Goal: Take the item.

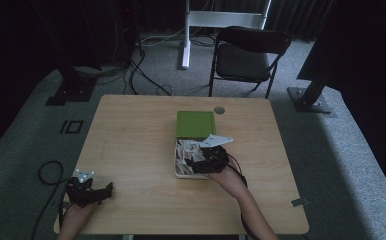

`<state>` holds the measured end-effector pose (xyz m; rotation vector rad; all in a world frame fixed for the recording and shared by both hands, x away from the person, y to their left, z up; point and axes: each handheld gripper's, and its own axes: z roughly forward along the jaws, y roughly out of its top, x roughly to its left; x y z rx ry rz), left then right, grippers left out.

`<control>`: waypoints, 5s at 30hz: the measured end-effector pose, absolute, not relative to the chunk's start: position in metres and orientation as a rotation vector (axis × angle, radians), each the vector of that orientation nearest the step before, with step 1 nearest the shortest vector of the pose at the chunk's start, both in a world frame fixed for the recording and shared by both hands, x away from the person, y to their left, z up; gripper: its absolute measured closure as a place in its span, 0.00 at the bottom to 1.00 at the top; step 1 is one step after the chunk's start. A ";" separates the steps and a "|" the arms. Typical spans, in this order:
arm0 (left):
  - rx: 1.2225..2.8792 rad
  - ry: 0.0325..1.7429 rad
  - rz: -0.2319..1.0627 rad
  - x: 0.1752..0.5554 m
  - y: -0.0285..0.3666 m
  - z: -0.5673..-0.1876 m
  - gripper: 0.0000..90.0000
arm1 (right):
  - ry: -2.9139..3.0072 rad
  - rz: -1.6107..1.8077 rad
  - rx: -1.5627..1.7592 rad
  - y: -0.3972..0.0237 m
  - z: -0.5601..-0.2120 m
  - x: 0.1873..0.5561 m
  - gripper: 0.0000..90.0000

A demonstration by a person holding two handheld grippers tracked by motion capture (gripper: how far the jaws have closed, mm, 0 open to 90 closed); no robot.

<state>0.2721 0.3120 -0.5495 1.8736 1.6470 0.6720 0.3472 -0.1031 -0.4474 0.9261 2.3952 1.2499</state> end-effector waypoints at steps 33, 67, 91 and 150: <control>1.873 1.647 0.672 0.272 0.312 -0.550 0.01 | 2.383 1.099 1.127 -0.072 -0.469 0.348 0.60; 1.868 1.649 0.672 0.272 0.312 -0.550 0.01 | 2.319 1.236 1.106 -0.083 -0.442 0.342 0.87; 1.873 1.647 0.672 0.272 0.312 -0.550 0.01 | 2.122 1.204 1.208 -0.140 -0.416 0.361 0.88; 1.871 1.648 0.671 0.272 0.312 -0.550 0.01 | 1.945 0.856 1.681 -0.215 -0.536 0.452 0.88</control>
